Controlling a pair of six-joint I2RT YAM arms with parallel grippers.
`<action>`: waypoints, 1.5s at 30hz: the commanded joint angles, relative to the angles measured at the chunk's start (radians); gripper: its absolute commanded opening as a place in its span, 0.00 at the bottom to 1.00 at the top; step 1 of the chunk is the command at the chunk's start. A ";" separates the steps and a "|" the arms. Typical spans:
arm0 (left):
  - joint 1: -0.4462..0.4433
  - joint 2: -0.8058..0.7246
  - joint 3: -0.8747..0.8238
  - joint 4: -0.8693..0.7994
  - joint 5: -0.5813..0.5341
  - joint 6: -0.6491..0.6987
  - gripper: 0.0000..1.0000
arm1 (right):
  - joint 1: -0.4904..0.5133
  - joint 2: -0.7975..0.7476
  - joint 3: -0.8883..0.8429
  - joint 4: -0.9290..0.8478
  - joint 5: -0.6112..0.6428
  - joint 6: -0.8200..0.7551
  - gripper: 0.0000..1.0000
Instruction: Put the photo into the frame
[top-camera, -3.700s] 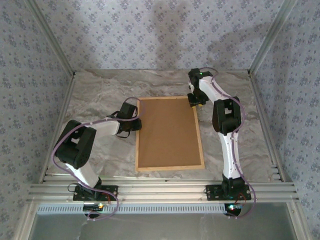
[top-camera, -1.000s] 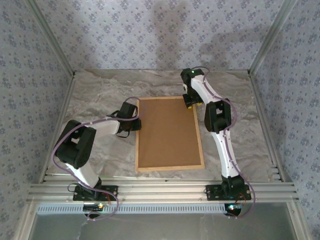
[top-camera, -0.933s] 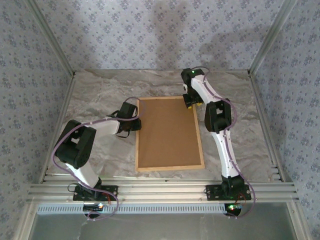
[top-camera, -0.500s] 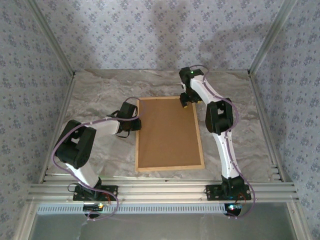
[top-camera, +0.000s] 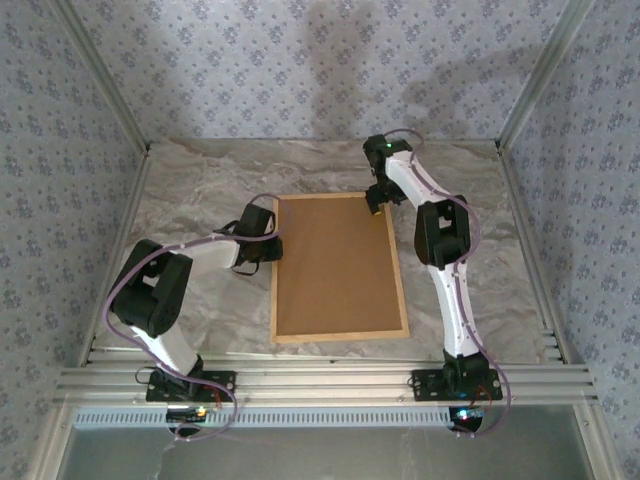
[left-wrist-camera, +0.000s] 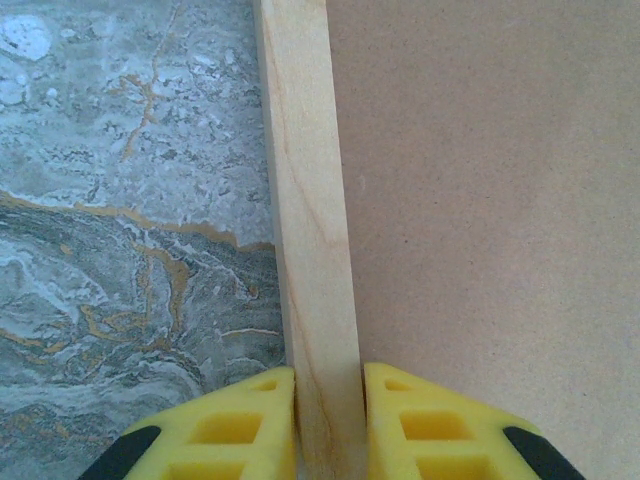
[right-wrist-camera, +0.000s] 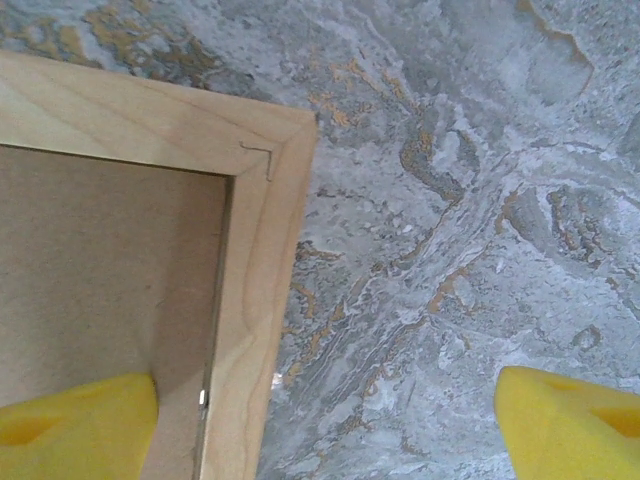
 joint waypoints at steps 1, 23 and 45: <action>-0.007 0.066 -0.019 -0.110 0.025 0.031 0.21 | -0.021 -0.053 -0.024 0.010 -0.036 0.002 0.90; -0.006 0.078 -0.016 -0.106 0.027 0.033 0.21 | -0.067 -0.078 -0.107 0.048 -0.098 0.011 0.87; -0.006 0.080 -0.018 -0.102 0.030 0.033 0.21 | -0.030 -0.013 -0.161 0.050 -0.076 0.005 0.87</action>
